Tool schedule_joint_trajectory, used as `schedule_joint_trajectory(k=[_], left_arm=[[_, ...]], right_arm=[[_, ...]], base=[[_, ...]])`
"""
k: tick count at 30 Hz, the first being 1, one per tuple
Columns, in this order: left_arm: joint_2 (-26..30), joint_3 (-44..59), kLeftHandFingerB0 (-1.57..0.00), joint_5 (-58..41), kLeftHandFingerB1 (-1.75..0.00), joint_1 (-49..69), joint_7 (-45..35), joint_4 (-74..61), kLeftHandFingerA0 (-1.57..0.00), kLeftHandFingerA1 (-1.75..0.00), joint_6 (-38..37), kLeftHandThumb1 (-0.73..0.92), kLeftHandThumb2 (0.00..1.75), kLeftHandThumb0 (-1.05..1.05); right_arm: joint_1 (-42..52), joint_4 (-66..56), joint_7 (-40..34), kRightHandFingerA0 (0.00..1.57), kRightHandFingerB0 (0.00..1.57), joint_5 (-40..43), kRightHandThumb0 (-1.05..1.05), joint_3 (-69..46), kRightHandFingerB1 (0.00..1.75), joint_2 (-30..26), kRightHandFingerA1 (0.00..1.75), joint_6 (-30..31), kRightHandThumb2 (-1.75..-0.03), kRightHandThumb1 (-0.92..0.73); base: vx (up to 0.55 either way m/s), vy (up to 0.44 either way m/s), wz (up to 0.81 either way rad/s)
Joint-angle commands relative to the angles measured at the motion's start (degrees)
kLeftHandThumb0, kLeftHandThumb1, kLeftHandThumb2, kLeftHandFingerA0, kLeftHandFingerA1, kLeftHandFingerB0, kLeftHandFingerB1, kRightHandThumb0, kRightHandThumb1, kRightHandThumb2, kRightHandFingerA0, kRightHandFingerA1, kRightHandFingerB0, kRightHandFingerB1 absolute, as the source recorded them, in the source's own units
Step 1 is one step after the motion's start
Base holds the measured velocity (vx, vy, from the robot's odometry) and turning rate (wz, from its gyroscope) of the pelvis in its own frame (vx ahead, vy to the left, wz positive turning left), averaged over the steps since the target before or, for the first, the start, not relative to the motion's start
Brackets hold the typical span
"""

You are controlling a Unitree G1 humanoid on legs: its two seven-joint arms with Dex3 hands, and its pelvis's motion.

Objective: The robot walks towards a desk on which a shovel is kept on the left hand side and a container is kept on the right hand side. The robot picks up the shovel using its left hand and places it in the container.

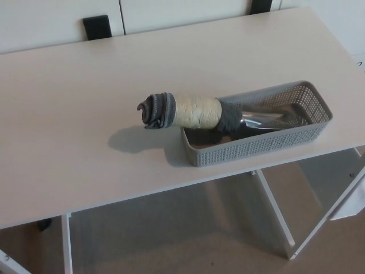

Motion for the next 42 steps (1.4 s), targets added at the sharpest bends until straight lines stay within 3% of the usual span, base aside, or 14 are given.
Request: schedule_joint_trajectory(k=[1,5,6,8,14,16,26,29,30,32,33,39,40,42], left_arm=[[1.39,-5.41,-0.28,12.47,-0.32,-10.55,23.07,24.89,-0.31,-0.37,-20.82,0.73,0.62,-0.67],[3.3,-7.73,-0.21,14.6,-0.43,-10.28,25.68,27.44,-0.34,-0.53,-24.68,0.62,0.97,-0.75],[3.87,-8.46,-0.32,15.2,-0.33,-9.76,26.34,27.73,-0.35,-0.38,-25.3,0.7,0.64,-0.73],[4.04,-8.58,-0.32,14.78,-0.33,-9.12,26.29,27.82,-0.34,-0.39,-25.84,0.7,0.65,-0.74],[5.32,-8.63,-0.36,14.06,-0.33,-8.66,27.59,27.71,-0.35,-0.36,-26.62,0.71,0.62,-0.68],[5.91,-7.94,-0.27,13.06,-0.44,-8.58,27.2,27.51,-0.29,-0.49,-26.94,0.61,0.93,-0.76],[4.8,-8.27,-0.35,11.71,-0.32,-11.82,28.15,30.04,-0.38,-0.37,-27.73,0.71,0.62,-0.69],[4.8,-8.42,-0.23,11.45,-0.44,-13.32,28.15,30.21,-0.36,-0.53,-27.42,0.59,0.95,-0.71],[4.81,-8.21,-0.35,11.0,-0.34,-14.29,28.12,31.32,-0.38,-0.39,-28.31,0.68,0.64,-0.7],[4.6,-7.24,-0.36,9.17,-0.33,-14.75,26.66,31.98,-0.36,-0.37,-28.44,0.71,0.62,-0.67],[4.65,-7.18,-0.36,9.02,-0.33,-15.01,26.74,32.77,-0.36,-0.36,-28.89,0.71,0.62,-0.68],[4.85,-7.7,-0.24,8.96,-0.44,-15.44,26.46,34.53,-0.31,-0.5,-31.19,0.6,0.95,-0.75],[4.8,-7.72,-0.24,8.91,-0.43,-15.53,26.56,34.47,-0.34,-0.51,-31.25,0.61,0.95,-0.76],[4.66,-7.71,-0.34,8.8,-0.33,-15.57,26.63,34.57,-0.38,-0.38,-31.57,0.69,0.63,-0.7]], right_arm=[[-1.61,-1.88,-2.14,0.19,0.16,4.12,-0.25,-4.01,0.56,0.42,0.59,-5.28,-1.02,-0.57],[-0.79,-1.84,-2.96,0.21,0.17,3.94,-0.3,-4.19,0.51,1.0,0.59,-6.21,-0.73,-0.77],[-0.43,-0.97,-3.94,0.17,0.13,4.39,-0.24,-4.71,0.55,1.68,0.59,-8.05,-1.02,-0.57],[-0.03,-0.19,-5.71,0.18,0.12,5.51,-0.26,-6.24,0.43,3.01,0.54,-9.87,-0.64,-0.82],[1.39,-6.21,-12.09,0.08,0.05,14.36,-0.43,-15.3,0.13,12.18,0.25,-15.98,-0.87,-0.86],[3.09,-13.66,-12.51,0.03,0.0,20.99,-0.41,-20.77,0.04,15.8,0.14,-16.39,-0.89,-0.92],[6.28,-18.7,-8.51,0.06,0.03,26.32,-0.45,-31.55,0.15,17.66,0.33,-14.95,-0.85,-0.82],[5.2,-17.86,-6.37,0.06,0.04,25.21,-0.44,-31.69,0.16,17.04,0.31,-12.48,-0.86,-0.85],[3.63,-13.72,-4.14,0.0,0.0,23.67,-0.24,-31.3,0.49,15.04,0.49,-13.62,-1.22,-0.78],[4.26,-13.57,0.98,0.0,0.0,21.88,-0.25,-28.86,0.5,12.12,0.49,-8.97,-1.23,-0.78],[4.9,-14.75,3.92,0.07,0.07,22.1,-0.52,-27.59,0.18,11.06,0.37,-4.98,-0.85,-0.87],[4.33,-10.62,9.34,0.01,0.0,18.65,-0.28,-22.25,0.51,6.76,0.52,-1.63,-1.22,-0.77],[4.29,-10.8,9.09,0.08,0.0,18.28,-0.43,-21.78,0.27,6.39,0.41,-1.59,-0.69,-0.92],[4.24,-10.96,8.91,0.06,0.0,18.01,-0.42,-21.57,0.23,5.95,0.37,-1.26,-0.71,-0.91]], base=[[0.0,0.0,0.0],[0.0,0.0,0.0],[0.0,0.0,0.0],[0.0,0.0,0.0],[0.0,0.0,0.0],[0.0,0.0,0.0],[0.0,0.0,0.0],[0.0,0.0,0.0],[0.0,0.0,0.0],[0.0,0.0,0.0],[0.0,0.0,0.0],[0.0,0.0,0.0],[0.0,0.0,0.0],[0.0,0.0,0.0]])
